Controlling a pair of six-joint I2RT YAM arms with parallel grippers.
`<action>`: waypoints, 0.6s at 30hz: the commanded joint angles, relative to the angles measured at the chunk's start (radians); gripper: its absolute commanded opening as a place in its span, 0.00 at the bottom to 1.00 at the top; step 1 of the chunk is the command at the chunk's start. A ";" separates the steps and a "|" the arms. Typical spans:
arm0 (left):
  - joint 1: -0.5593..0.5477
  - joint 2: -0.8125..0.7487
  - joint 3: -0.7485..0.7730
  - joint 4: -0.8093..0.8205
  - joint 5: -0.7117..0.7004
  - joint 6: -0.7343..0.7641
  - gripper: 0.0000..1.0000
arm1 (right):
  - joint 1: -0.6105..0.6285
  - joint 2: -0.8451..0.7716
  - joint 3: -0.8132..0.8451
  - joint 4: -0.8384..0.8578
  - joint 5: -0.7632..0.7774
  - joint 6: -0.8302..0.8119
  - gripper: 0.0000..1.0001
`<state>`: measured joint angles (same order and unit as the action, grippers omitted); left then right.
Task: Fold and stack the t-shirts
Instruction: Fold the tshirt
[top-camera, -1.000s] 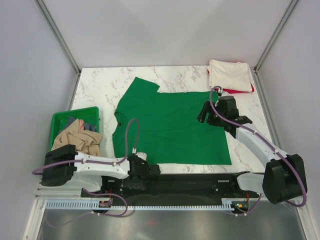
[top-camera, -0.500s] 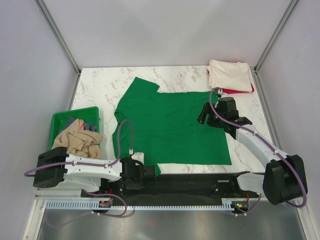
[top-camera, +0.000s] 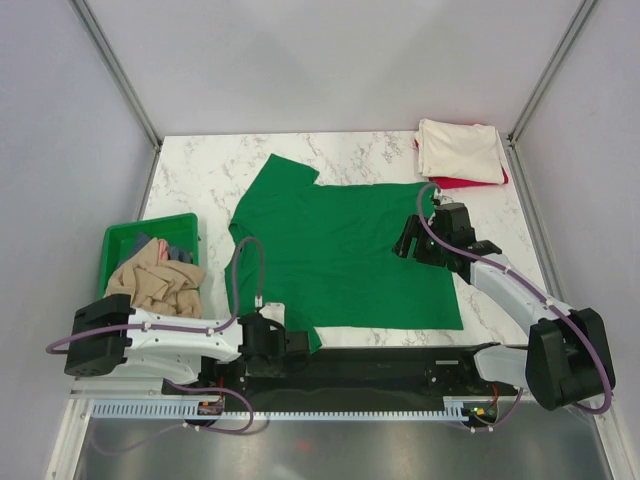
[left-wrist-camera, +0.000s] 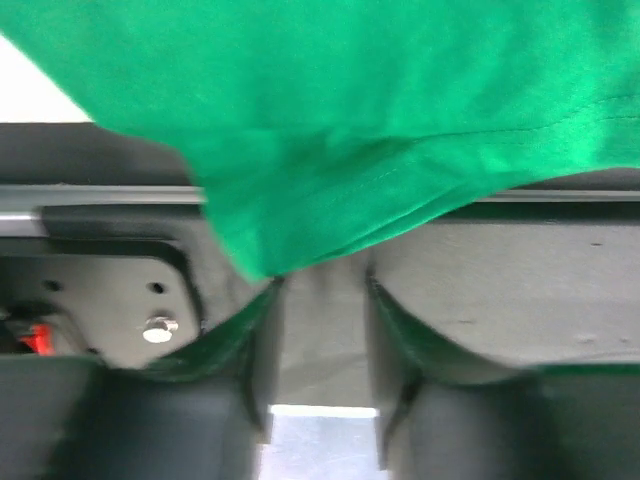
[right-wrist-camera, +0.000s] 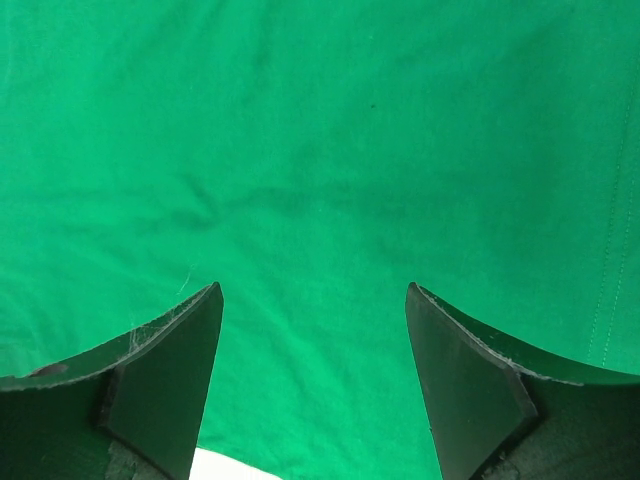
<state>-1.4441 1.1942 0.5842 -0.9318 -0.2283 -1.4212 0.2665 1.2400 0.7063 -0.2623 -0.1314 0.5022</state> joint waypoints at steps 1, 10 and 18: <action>-0.006 0.013 0.078 -0.107 -0.085 -0.021 0.55 | 0.005 -0.014 0.004 0.040 -0.019 0.012 0.82; -0.053 0.015 0.177 -0.240 -0.160 -0.137 0.64 | 0.007 0.002 0.001 0.044 -0.027 0.010 0.82; -0.015 -0.044 0.111 -0.243 -0.227 -0.208 0.70 | 0.008 0.003 -0.002 0.046 -0.031 0.007 0.82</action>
<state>-1.4818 1.1854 0.7124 -1.1450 -0.3634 -1.5345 0.2668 1.2404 0.7063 -0.2466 -0.1436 0.5049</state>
